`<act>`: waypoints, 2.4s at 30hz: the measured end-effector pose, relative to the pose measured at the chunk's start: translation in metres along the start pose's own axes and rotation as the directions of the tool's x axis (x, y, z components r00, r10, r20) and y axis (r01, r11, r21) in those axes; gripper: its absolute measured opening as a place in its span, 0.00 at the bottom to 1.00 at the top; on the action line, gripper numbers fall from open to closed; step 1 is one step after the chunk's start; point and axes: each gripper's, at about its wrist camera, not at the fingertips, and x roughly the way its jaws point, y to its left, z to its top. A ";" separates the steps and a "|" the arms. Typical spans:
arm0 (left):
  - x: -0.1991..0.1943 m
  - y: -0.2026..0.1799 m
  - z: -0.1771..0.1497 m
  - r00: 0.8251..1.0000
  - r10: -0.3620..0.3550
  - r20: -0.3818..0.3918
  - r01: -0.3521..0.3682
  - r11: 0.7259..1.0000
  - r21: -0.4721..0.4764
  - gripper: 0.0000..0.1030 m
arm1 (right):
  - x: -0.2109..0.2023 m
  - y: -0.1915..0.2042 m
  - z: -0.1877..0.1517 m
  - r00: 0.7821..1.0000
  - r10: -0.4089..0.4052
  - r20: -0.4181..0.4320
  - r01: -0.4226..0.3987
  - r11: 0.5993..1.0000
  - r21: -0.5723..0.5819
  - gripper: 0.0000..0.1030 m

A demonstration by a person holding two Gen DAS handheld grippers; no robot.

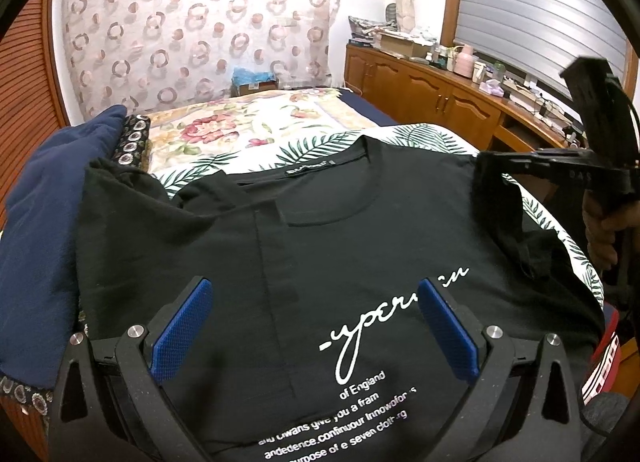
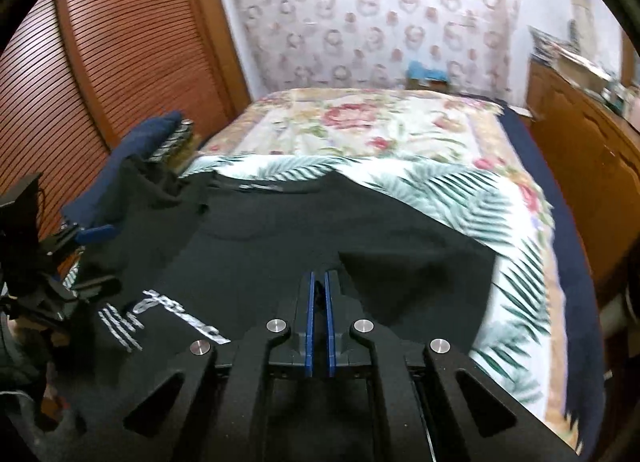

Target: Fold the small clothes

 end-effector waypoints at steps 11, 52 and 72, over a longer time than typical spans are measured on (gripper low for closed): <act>-0.003 0.007 -0.004 1.000 0.007 0.002 -0.007 1.000 -0.022 1.00 | 0.020 0.006 0.021 1.000 0.018 0.025 -0.017 0.999 -0.048 0.27; -0.018 -0.003 -0.027 1.000 -0.002 0.004 0.002 1.000 -0.024 1.00 | -0.032 0.046 -0.094 0.984 -0.123 -0.132 0.111 0.989 -0.095 0.29; -0.022 0.004 -0.025 1.000 0.015 0.008 -0.015 1.000 -0.022 1.00 | -0.033 0.030 -0.090 0.991 0.036 -0.127 -0.036 0.999 -0.002 0.12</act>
